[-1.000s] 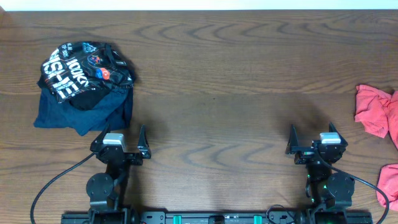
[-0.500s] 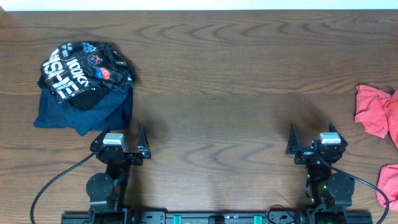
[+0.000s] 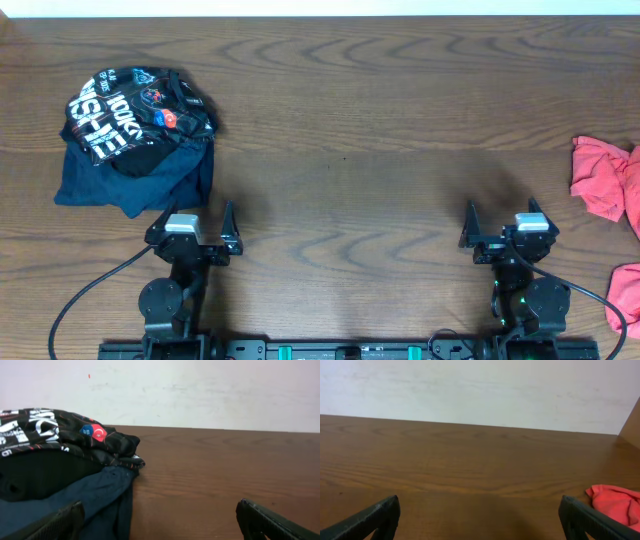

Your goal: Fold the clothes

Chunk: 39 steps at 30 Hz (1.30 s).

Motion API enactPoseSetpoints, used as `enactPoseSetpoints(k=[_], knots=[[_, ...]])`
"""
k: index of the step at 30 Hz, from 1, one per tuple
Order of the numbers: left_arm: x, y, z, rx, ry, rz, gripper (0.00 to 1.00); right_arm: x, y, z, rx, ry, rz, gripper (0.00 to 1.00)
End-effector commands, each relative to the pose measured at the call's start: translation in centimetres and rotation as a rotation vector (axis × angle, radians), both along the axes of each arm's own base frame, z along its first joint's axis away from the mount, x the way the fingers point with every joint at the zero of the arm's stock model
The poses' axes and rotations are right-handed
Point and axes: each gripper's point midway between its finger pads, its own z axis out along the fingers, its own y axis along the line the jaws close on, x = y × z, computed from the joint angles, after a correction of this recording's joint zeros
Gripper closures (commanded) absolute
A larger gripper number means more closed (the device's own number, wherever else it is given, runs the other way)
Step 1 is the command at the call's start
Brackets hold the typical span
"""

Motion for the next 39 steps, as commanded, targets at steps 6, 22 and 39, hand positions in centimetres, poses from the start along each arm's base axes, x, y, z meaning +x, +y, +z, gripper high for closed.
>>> enactPoseSetpoints(k=[6, 22, 39], knots=[[-0.5, -0.4, 2.2, -0.052, 0.06, -0.016, 0.02, -0.6, -2.0, 3.0, 0.074, 0.036, -0.13, 0.01], [2.2, -0.3, 4.8, -0.071, 0.661, 0.0, 0.02, 6.4, -0.7, 3.8, 0.072, 0.674, -0.093, 0.01], [2.9, -0.3, 0.8, -0.077, 0.846, 0.005, 0.02, 6.2, -19.3, -8.7, 0.186, 0.952, -0.905, 0.24]])
